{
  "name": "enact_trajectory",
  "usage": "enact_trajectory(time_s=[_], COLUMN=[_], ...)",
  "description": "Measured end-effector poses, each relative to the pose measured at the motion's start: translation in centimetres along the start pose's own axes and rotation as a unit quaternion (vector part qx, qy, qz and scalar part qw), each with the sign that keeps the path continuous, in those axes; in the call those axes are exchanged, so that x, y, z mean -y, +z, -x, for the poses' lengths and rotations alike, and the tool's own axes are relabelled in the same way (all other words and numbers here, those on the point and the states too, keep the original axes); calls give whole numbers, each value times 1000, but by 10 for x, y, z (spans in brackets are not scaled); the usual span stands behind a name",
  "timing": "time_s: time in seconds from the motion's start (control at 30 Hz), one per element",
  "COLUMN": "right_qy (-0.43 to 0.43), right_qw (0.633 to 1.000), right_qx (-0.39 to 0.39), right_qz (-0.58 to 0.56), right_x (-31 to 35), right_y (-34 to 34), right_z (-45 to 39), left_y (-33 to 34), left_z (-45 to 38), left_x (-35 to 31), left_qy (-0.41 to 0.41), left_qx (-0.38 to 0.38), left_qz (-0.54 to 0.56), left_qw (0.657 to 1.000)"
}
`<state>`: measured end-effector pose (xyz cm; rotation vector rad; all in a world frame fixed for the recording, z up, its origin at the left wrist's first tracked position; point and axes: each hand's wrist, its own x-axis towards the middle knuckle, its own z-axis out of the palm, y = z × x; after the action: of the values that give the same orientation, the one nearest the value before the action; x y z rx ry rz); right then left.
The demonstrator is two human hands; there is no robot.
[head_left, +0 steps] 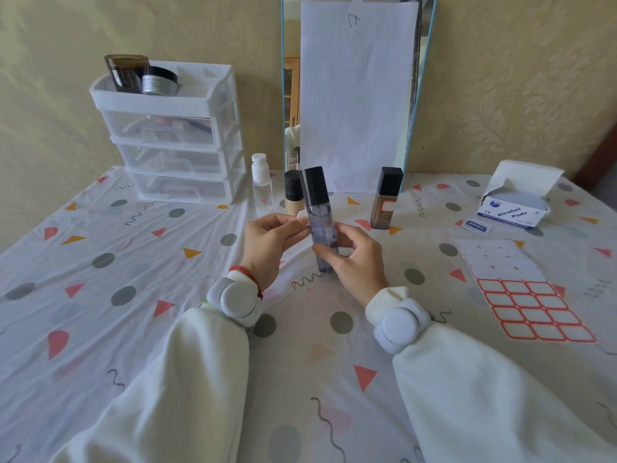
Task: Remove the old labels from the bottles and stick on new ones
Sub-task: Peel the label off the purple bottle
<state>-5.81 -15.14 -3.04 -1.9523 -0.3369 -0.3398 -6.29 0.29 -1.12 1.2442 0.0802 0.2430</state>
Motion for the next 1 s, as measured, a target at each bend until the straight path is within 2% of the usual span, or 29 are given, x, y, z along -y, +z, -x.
enact_trajectory(time_s=[1.0], right_qy=[52], right_qw=[993], right_qx=[41], right_qz=[-99], right_x=[3], right_y=[-1], right_z=[1], left_y=[-3], left_z=[-1], left_x=[-2], left_qy=[-9], left_qx=[10], left_qz=[35], left_qw=[999])
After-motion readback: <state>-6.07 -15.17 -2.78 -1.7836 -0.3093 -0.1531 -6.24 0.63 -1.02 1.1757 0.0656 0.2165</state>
